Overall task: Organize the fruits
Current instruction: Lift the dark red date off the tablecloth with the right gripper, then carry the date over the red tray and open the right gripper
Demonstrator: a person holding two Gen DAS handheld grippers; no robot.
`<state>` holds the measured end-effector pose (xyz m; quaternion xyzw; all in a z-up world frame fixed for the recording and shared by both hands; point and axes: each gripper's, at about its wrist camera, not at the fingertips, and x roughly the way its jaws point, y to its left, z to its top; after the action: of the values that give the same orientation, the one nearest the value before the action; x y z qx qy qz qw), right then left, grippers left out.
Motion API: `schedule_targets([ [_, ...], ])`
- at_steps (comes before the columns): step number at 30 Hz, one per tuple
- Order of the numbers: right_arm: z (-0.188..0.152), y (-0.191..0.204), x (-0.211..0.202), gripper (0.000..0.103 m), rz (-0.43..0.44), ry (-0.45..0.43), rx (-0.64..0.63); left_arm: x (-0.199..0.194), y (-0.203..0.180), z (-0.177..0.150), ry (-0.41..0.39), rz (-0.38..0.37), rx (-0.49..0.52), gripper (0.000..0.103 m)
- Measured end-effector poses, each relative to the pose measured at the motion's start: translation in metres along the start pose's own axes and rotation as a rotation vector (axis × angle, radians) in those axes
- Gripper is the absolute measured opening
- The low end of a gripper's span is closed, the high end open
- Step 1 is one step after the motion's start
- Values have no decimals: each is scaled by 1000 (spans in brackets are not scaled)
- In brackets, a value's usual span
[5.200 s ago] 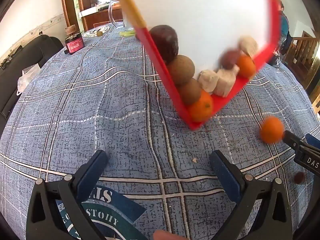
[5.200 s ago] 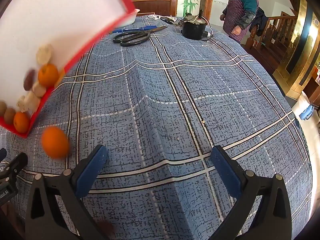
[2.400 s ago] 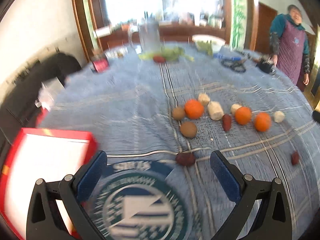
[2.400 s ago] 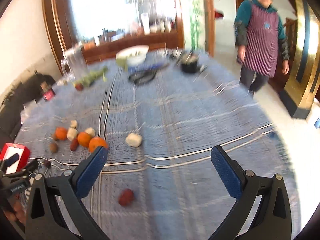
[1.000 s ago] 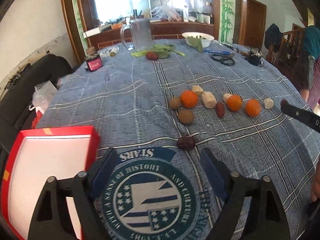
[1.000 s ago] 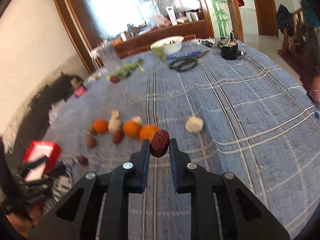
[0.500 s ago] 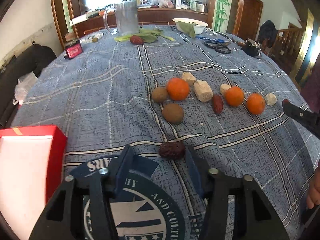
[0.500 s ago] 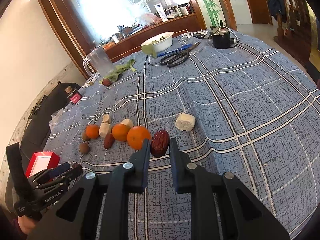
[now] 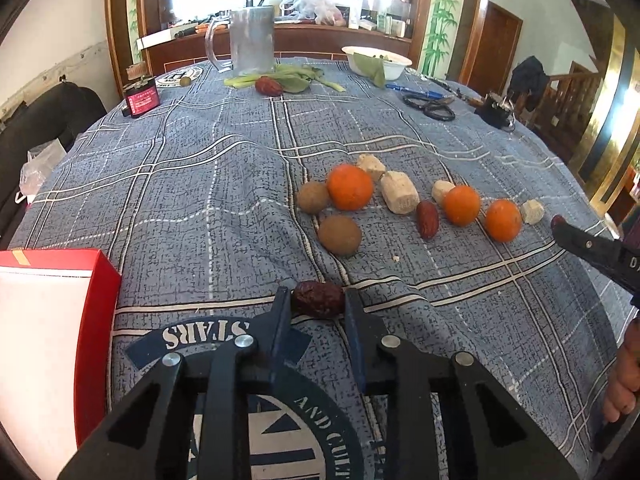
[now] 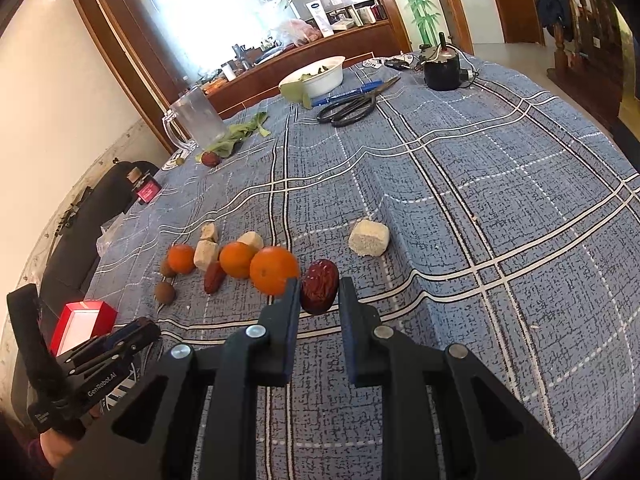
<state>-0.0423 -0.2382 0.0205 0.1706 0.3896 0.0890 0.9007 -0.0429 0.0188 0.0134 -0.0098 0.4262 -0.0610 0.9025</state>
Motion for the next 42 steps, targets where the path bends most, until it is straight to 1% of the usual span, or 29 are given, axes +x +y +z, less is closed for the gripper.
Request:
schedule_targets([
  [2, 0, -1, 0, 21, -1, -2, 1, -4, 4, 0, -13, -10, -15, 26],
  [7, 0, -1, -1, 21, 0, -7, -1, -20, 11, -4, -41, -8, -46, 26],
  [11, 0, -1, -2, 21, -2, -12, -7, -47, 17, -14, -79, 3, -67, 26],
  [17, -1, 2, 0, 21, -33, -23, -31, -101, 40, -39, -154, 73, -112, 26],
  [20, -4, 9, 2, 21, -51, -15, -55, -120, 62, -52, -166, 128, -142, 26],
  [22, -6, 17, 1, 21, -43, -8, -65, -130, 80, -63, -169, 180, -164, 26],
  [23, -8, 26, 0, 21, -30, -4, -82, -134, 89, -67, -168, 204, -176, 26],
  [26, -18, 74, -5, 21, 19, 5, -179, -143, 115, -80, -166, 293, -207, 26],
  [27, -22, 98, -5, 21, 69, 20, -217, -146, 127, -86, -167, 337, -221, 26],
  [28, -26, 116, -6, 21, 108, 29, -246, -148, 133, -90, -167, 359, -229, 26],
  [30, -36, 165, -3, 21, 200, 60, -325, -150, 149, -96, -163, 402, -256, 26],
  [33, -55, 225, 6, 21, 306, 125, -415, -153, 169, -105, -159, 436, -301, 26],
  [36, -81, 280, 17, 21, 397, 204, -484, -154, 182, -114, -149, 481, -314, 26],
  [37, -91, 297, 21, 21, 417, 227, -511, -154, 186, -117, -144, 490, -319, 26],
  [40, -116, 328, 32, 21, 425, 276, -583, -155, 199, -127, -125, 516, -332, 26],
  [42, -130, 340, 38, 21, 429, 315, -611, -153, 205, -132, -111, 537, -336, 26],
])
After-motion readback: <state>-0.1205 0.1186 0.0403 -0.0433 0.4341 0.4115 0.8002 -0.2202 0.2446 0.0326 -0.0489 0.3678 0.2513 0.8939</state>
